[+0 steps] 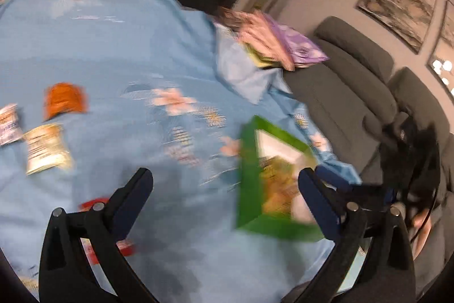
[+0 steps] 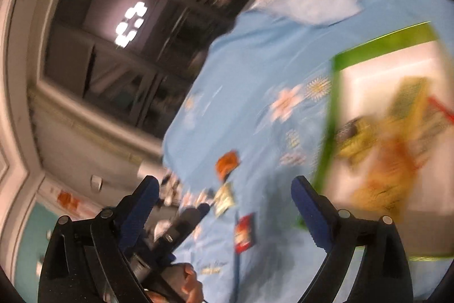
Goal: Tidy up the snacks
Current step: 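Move the right gripper to the red-and-white snack bag and grasp it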
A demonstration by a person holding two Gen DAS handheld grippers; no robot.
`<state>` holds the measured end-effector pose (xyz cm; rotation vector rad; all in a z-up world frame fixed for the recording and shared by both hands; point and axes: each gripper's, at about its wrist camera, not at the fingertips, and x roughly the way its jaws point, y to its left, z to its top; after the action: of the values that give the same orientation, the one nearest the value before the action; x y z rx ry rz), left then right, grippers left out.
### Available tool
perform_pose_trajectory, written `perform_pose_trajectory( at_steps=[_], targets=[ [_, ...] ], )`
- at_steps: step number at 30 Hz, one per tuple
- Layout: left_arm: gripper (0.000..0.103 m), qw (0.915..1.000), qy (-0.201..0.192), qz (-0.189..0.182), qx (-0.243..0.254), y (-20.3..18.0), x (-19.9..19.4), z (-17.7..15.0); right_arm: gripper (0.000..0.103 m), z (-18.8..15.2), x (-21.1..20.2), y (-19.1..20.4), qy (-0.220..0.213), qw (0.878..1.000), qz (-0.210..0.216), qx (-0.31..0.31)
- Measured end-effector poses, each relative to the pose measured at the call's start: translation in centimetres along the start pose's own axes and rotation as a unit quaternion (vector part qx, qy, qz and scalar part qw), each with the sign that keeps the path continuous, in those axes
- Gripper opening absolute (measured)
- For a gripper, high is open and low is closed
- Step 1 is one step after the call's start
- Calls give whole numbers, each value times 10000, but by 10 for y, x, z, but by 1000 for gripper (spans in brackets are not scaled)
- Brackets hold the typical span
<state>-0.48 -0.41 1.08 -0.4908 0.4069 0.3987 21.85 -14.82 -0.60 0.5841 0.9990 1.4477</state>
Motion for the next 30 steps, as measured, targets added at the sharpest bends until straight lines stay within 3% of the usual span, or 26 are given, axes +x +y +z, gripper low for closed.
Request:
perform_pose_trajectory(
  at_steps=[2, 6, 10, 14, 18, 20, 25, 29, 30],
  targets=[
    [103, 9993, -78, 323, -144, 21, -16, -7, 99, -10, 30, 10, 284, 9995, -109, -105],
    [103, 9980, 106, 367, -506, 57, -29, -19, 101, -30, 95, 14, 1134, 9930, -268, -216],
    [103, 9936, 396, 102, -1049, 85, -24, -33, 101, -56, 154, 8, 1839, 9820, -414, -125],
    [103, 9803, 689, -588, -1755, 107, -10, -45, 101, -67, 188, 1, 2244, 9734, -445, -93],
    [103, 9611, 756, -1366, -2279, 119, -3, -52, 101, -71, 203, -13, 2476, 9681, -277, 265],
    [103, 9575, 729, -1395, -2418, 123, -4, -54, 101, -73, 209, -22, 2532, 9658, -320, 462],
    [103, 9585, 869, -1100, -2481, 129, -9, -65, 101, -79, 229, -41, 2672, 9601, -529, 631],
    [103, 9449, 952, -1500, -2750, 133, -7, -74, 101, -81, 235, -35, 2720, 9602, -552, 315],
    [103, 9414, 925, -1596, -2823, 132, -6, -74, 97, -82, 236, -34, 2757, 9594, -526, 276]
  ],
)
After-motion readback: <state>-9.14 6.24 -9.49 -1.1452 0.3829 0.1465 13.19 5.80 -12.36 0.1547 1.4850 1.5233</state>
